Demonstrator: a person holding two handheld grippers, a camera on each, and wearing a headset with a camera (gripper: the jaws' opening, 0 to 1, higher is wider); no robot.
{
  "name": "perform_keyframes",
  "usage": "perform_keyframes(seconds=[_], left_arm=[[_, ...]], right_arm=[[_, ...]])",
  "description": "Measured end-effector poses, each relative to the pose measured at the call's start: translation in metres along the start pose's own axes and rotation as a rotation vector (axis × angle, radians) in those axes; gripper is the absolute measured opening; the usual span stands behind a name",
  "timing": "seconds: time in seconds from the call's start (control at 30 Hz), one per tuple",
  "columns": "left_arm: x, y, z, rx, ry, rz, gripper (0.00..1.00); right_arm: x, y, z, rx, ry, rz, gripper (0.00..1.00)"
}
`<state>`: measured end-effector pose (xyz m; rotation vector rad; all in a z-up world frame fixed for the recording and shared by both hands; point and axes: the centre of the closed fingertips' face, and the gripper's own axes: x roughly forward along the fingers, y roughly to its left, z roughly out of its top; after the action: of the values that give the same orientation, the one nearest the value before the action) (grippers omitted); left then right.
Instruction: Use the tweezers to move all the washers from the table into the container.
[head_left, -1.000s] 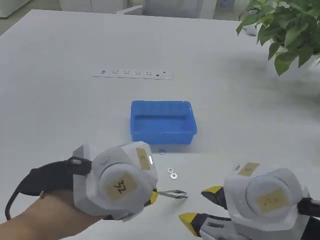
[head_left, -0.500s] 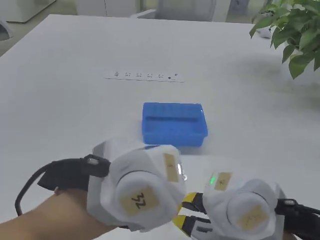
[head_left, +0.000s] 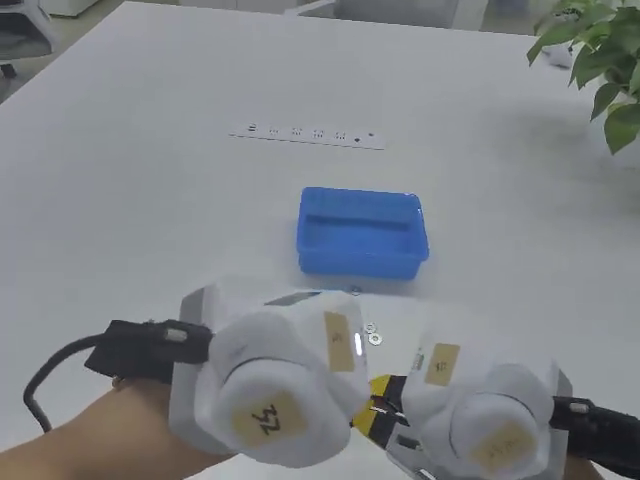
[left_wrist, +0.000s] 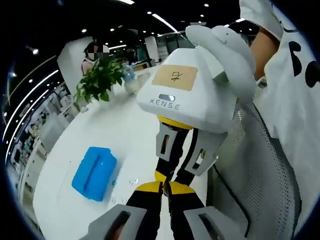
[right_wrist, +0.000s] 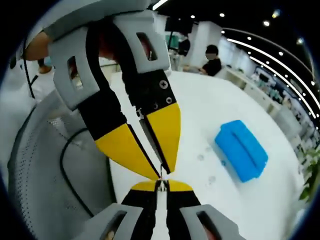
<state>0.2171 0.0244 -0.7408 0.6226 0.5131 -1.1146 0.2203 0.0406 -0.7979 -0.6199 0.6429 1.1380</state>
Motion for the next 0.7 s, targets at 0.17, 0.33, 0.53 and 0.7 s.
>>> perform_keyframes(seconds=[0.17,0.33,0.53,0.7], left_arm=[[-0.014,0.023,-0.004,-0.178,-0.069,0.142,0.1],[-0.036,0.044,-0.027,-0.309,-0.069,0.285,0.16],[-0.065,0.047,-0.067,-0.483,-0.093,0.403,0.33],[-0.074,0.043,-0.092,-0.593,-0.076,0.483,0.58]], right_arm=[[-0.004,-0.014,0.009,0.022,-0.002,0.005,0.02],[-0.007,-0.036,0.02,0.041,-0.014,-0.02,0.02],[-0.004,-0.065,0.039,0.109,-0.058,-0.045,0.02],[0.006,-0.081,0.051,0.119,-0.074,-0.064,0.02]])
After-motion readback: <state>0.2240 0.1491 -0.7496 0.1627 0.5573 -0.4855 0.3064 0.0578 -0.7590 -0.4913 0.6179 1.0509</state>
